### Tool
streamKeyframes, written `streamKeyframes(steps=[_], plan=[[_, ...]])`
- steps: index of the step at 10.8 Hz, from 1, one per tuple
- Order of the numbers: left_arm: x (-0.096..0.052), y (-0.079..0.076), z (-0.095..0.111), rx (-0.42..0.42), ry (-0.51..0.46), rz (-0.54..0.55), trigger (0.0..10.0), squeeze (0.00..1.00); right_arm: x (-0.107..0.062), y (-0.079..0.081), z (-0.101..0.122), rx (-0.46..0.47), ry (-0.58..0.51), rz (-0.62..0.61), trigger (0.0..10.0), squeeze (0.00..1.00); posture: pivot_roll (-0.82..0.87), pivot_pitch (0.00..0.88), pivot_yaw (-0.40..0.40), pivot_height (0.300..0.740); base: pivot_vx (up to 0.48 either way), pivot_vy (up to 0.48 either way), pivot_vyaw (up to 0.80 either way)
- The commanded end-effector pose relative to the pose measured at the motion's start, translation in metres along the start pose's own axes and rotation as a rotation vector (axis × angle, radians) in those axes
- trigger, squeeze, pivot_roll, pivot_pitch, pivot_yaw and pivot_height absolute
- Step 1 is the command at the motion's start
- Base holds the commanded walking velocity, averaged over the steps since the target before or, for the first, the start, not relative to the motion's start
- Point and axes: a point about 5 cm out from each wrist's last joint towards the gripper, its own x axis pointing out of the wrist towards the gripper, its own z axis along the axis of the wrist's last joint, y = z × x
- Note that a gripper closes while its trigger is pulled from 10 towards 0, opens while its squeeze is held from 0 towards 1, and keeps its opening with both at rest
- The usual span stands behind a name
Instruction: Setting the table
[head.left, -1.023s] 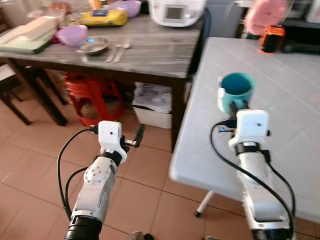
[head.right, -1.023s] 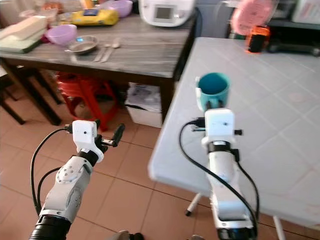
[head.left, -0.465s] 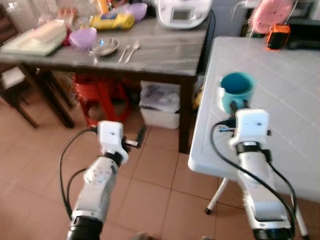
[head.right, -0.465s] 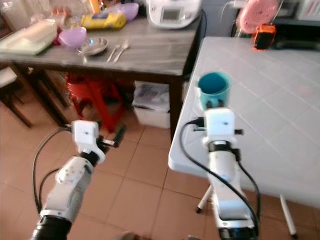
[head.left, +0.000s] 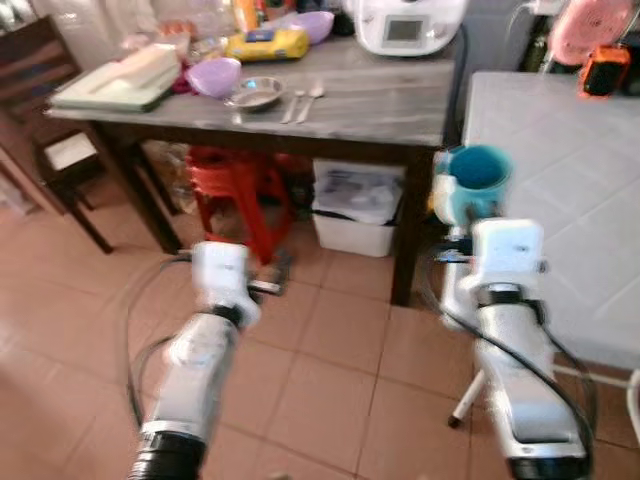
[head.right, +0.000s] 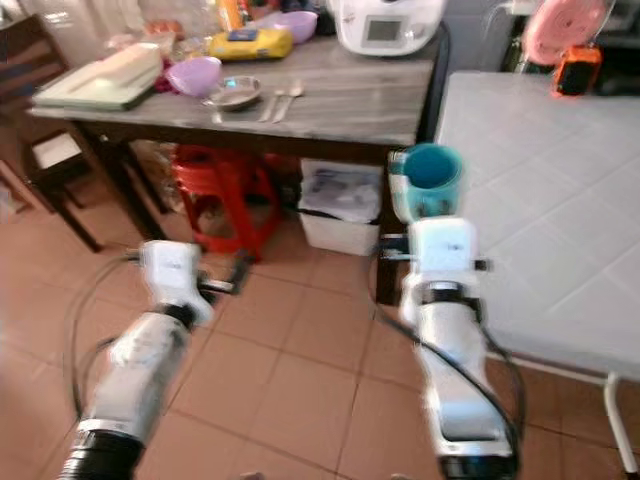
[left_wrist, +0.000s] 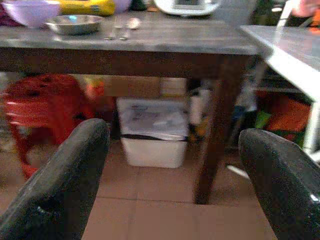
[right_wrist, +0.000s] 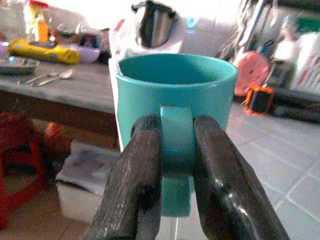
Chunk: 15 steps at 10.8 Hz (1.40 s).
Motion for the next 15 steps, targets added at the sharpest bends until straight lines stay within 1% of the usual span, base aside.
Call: streamKeyframes(steps=[1,4,8,12,15], plan=[[-0.002,0.012,0.002,0.023,0.005,0.035,10.0,0.0,0.001,0.009,0.006,0.017,-0.023,0.022,10.0,0.0,-0.09,0.084,0.119,0.74,0.0,0.337,0.0],[-0.002,0.01,0.002,0.024,0.003,0.03,10.0,0.0,0.001,0.008,0.006,0.013,-0.026,0.024,10.0,0.0,-0.09,0.086,0.118,0.74,0.0,0.324,0.0],[-0.002,0.002,0.006,0.035,-0.034,-0.037,10.0,0.0,0.001,0.009,0.006,0.006,-0.029,0.028,10.0,0.0,-0.09,0.081,0.116,0.74,0.0,0.0,0.0],[-0.003,-0.004,0.008,0.021,-0.052,-0.094,10.0,0.0,0.001,0.01,0.006,0.003,-0.031,0.029,10.0,0.0,-0.09,0.085,0.119,0.74,0.0,0.0,0.0],[-0.003,-0.005,0.007,0.019,-0.048,-0.102,10.0,0.0,0.002,0.01,0.006,0.007,-0.032,0.033,10.0,0.0,-0.09,0.083,0.118,0.74,0.302,0.0,0.0]])
